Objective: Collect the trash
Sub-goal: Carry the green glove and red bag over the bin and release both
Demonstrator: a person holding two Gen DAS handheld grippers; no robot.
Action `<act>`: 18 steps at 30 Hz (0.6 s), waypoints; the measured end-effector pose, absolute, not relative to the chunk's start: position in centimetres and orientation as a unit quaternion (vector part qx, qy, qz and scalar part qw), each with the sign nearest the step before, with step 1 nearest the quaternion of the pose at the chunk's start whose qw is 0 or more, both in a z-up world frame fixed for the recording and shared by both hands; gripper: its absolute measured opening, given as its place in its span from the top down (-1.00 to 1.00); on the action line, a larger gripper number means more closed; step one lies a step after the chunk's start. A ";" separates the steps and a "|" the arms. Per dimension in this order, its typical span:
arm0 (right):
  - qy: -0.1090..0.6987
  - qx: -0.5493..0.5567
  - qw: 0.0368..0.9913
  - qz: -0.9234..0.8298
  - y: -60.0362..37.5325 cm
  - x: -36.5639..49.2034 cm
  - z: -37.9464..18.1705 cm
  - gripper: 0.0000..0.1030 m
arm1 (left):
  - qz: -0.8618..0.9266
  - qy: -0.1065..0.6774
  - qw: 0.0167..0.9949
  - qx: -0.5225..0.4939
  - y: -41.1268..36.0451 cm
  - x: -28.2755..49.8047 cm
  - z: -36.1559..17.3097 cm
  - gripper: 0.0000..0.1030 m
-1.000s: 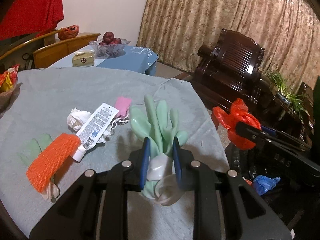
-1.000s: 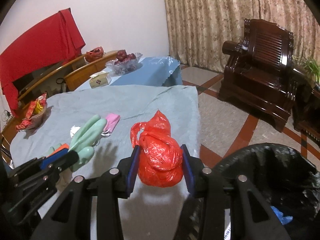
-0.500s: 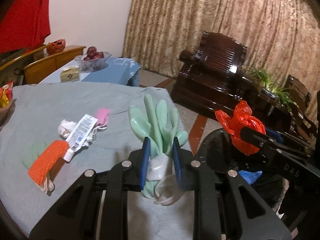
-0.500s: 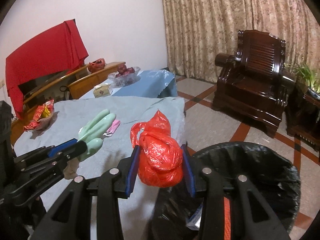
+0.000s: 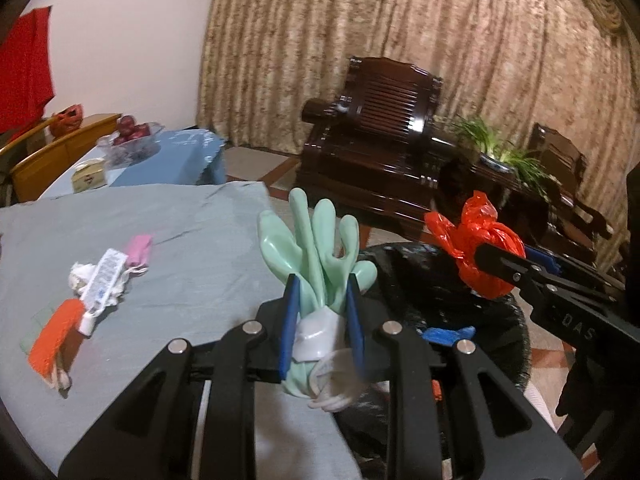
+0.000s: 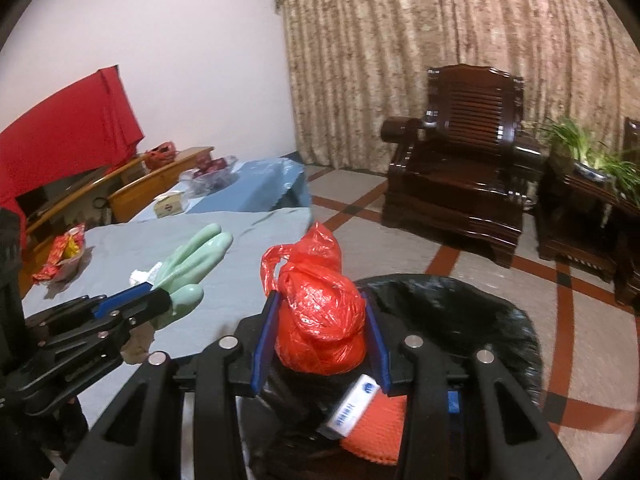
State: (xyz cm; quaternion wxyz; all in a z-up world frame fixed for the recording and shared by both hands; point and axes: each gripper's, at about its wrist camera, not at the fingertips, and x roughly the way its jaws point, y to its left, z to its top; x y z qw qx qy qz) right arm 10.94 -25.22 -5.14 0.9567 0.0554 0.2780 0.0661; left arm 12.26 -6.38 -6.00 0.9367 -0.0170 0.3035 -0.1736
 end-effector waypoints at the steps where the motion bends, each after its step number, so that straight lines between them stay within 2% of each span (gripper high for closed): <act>1: 0.278 0.056 0.957 0.060 -25.7 10.8 -5.3 0.22 | -0.179 0.303 0.936 -0.015 -7.0 12.2 -6.1 0.55; 18: 0.317 0.071 0.945 -0.034 -33.6 10.0 -9.4 0.21 | -0.259 0.319 0.911 0.029 -15.8 14.1 -9.3 0.52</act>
